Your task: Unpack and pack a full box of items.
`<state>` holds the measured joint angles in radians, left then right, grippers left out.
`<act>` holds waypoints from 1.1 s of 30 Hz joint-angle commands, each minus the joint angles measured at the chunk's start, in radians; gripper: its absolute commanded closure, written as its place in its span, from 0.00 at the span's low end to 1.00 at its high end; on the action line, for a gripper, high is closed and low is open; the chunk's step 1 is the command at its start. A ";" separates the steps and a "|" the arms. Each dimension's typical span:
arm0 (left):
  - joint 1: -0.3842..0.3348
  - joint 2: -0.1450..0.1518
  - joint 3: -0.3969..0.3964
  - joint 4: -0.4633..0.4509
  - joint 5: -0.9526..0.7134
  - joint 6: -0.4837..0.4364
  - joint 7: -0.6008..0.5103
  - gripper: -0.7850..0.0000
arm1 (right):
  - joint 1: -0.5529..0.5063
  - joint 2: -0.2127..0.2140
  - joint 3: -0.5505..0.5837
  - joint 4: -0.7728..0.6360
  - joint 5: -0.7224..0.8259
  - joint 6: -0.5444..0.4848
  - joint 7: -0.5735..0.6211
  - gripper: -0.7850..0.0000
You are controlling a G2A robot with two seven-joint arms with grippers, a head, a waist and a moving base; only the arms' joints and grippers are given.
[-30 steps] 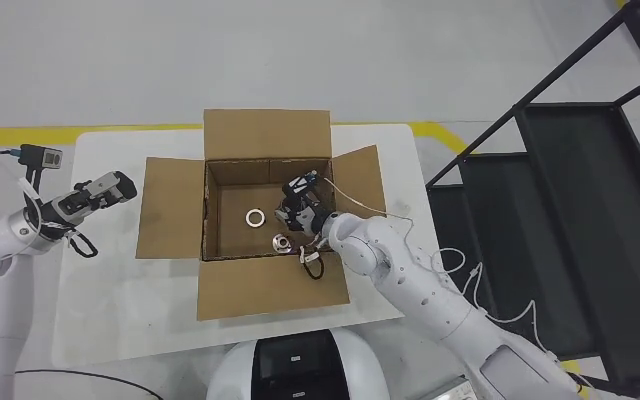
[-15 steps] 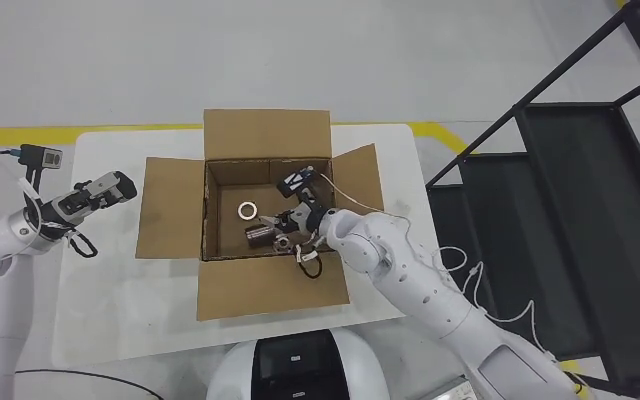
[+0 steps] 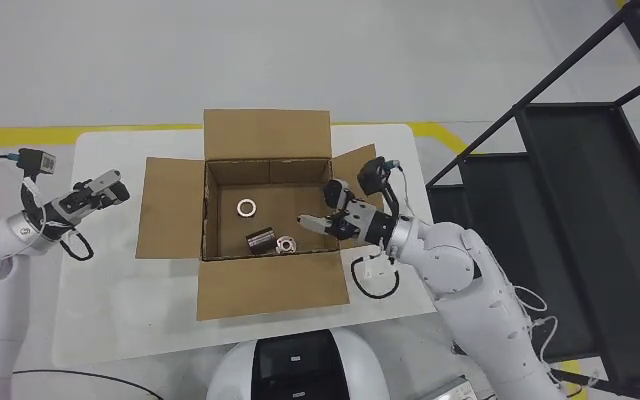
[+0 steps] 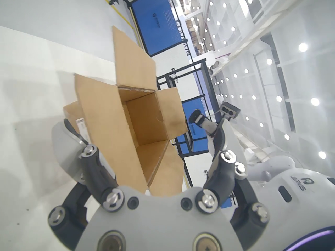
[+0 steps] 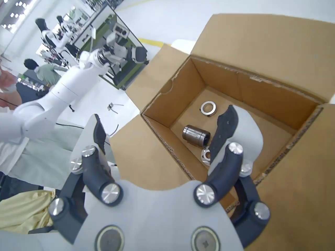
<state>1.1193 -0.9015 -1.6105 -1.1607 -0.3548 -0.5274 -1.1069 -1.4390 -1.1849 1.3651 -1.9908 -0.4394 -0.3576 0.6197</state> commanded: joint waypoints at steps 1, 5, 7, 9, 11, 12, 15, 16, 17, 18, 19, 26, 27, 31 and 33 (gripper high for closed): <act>-0.016 -0.001 0.008 0.037 0.025 0.006 0.027 0.00 | -0.033 0.005 0.060 -0.014 0.034 0.007 -0.018 0.00; -0.053 -0.008 0.056 0.092 0.034 0.013 0.025 0.00 | -0.088 0.010 0.158 -0.019 0.090 0.038 -0.084 0.00; -0.072 -0.015 0.089 0.113 0.019 0.014 0.008 0.00 | -0.113 0.011 0.199 -0.005 0.097 0.078 -0.129 0.00; -0.094 -0.022 0.122 0.138 0.004 0.012 -0.008 0.00 | -0.136 0.011 0.224 0.005 0.103 0.121 -0.162 0.00; -0.116 -0.029 0.154 0.165 0.008 0.008 -0.012 0.00 | -0.160 0.010 0.231 0.028 0.133 0.166 -0.166 0.00; -0.125 -0.033 0.168 0.177 0.000 0.006 -0.017 0.00 | -0.166 0.011 0.236 0.038 0.131 0.185 -0.162 0.00; -0.145 -0.042 0.201 0.206 -0.011 -0.010 -0.024 0.00 | -0.184 0.010 0.221 0.073 0.169 0.207 -0.140 0.00; -0.150 -0.044 0.208 0.211 -0.021 -0.017 -0.031 0.00 | -0.187 0.010 0.212 0.087 0.171 0.211 -0.128 0.00; -0.152 -0.046 0.214 0.214 -0.037 -0.021 -0.045 0.00 | -0.190 0.009 0.196 0.103 0.193 0.215 -0.110 0.00; -0.153 -0.048 0.215 0.215 -0.066 -0.022 -0.064 0.00 | -0.188 0.009 0.186 0.114 0.195 0.211 -0.098 0.00; -0.154 -0.048 0.213 0.215 -0.085 -0.030 -0.082 0.00 | -0.186 0.008 0.175 0.120 0.204 0.200 -0.097 0.00; -0.113 -0.026 0.184 0.053 -0.135 -0.032 -0.154 0.00 | -0.197 0.001 0.114 0.092 0.320 0.045 -0.121 0.00; -0.100 -0.023 0.184 0.009 -0.138 -0.031 -0.155 0.00 | -0.193 0.000 0.102 0.085 0.322 0.034 -0.120 0.00; -0.049 -0.009 0.188 -0.127 -0.143 -0.040 -0.146 0.00 | -0.164 -0.003 0.043 0.086 0.306 0.025 -0.110 0.00; -0.038 -0.004 0.201 -0.166 -0.146 -0.036 -0.150 0.00 | -0.135 -0.007 0.002 0.093 0.292 0.038 -0.113 0.00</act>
<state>1.0781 -0.9073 -1.4162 -1.3102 -0.4986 -0.5662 -1.2541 -1.5870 -1.1903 1.3865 -1.9009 -0.1429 -0.3255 0.5075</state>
